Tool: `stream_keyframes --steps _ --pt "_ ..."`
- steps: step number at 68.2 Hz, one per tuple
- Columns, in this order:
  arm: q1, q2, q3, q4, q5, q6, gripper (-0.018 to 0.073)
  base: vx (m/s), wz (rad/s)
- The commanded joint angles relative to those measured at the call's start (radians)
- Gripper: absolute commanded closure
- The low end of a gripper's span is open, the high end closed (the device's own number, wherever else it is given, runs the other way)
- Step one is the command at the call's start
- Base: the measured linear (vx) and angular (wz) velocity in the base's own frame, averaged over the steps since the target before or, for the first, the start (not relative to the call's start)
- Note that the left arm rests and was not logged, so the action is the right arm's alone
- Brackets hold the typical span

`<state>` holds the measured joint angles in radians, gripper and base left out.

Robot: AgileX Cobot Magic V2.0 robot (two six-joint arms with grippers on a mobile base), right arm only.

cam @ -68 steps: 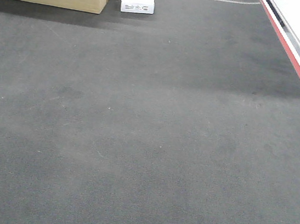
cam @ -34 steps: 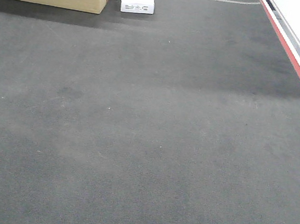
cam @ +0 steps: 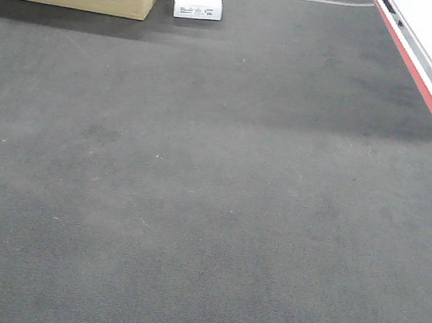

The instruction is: Pour parts from conveyor to right shelf

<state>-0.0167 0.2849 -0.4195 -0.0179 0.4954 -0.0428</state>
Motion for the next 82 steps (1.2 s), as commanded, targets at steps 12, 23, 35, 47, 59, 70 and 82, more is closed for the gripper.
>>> stream_keyframes --steps 12,23,35,47,59,70,82 --pt "-0.002 0.008 -0.028 -0.007 -0.08 -0.004 0.0565 0.0 0.0" --pt "-0.002 0.008 -0.028 -0.007 -0.08 -0.004 0.0565 -0.01 -0.03" --pt "-0.002 0.008 -0.028 -0.007 -0.08 -0.004 0.0565 -0.08 -0.07" --pt "-0.002 0.008 -0.028 -0.007 -0.08 -0.004 0.0565 -0.19 -0.12" --pt "-0.002 0.008 -0.028 -0.007 -0.081 -0.004 0.0565 -0.29 -0.2" --pt "-0.002 0.008 -0.028 -0.007 -0.082 -0.004 0.0565 -0.38 -0.31" --pt "-0.002 0.008 -0.028 -0.007 -0.082 -0.004 0.0565 -0.44 -0.44"
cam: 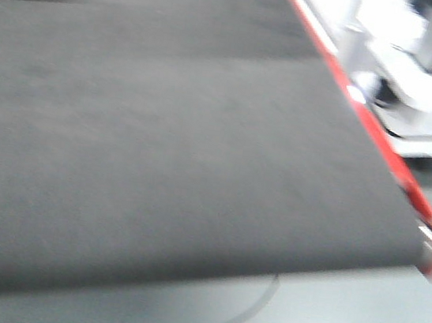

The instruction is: Pour parts from conveyor to right shelf

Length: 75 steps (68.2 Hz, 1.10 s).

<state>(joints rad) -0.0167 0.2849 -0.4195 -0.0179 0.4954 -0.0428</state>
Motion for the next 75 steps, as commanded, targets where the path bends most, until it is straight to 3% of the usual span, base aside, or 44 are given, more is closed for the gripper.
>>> stream_keyframes --steps 1,75 --pt "-0.002 0.008 -0.028 -0.007 -0.082 -0.004 0.0565 -0.45 -0.53" --pt "-0.002 0.008 -0.028 -0.007 -0.075 -0.004 0.0565 -0.39 -0.73"
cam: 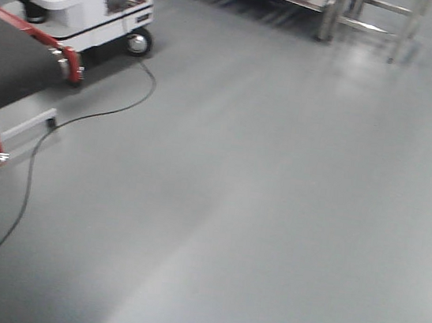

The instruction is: Pour parts from conveyor to right shelf

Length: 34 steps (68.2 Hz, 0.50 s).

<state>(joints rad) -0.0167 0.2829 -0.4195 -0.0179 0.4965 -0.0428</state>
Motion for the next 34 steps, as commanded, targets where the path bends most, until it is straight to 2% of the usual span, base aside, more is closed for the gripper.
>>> stream_keyframes --steps 1,34 --pt "-0.002 0.01 -0.028 -0.007 -0.076 -0.004 0.0565 -0.31 -0.56" --pt "-0.002 0.01 -0.028 -0.007 -0.076 -0.004 0.0565 -0.29 -0.59"
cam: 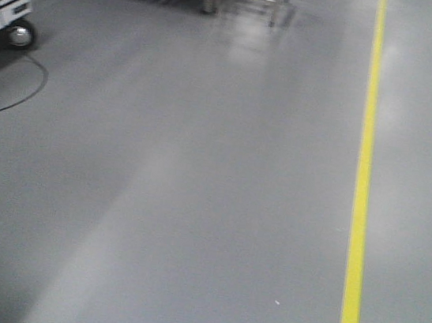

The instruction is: Pour parts from conveyor to right shelf

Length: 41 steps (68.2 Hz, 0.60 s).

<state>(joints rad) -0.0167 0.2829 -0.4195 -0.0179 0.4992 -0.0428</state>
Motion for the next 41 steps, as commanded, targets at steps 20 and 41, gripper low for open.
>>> stream_keyframes --steps 20,41 --pt "-0.002 0.01 -0.028 -0.007 -0.079 -0.004 0.0565 -0.2 -0.62" --pt "-0.002 0.01 -0.028 -0.007 -0.08 -0.004 0.0565 -0.13 -0.56"
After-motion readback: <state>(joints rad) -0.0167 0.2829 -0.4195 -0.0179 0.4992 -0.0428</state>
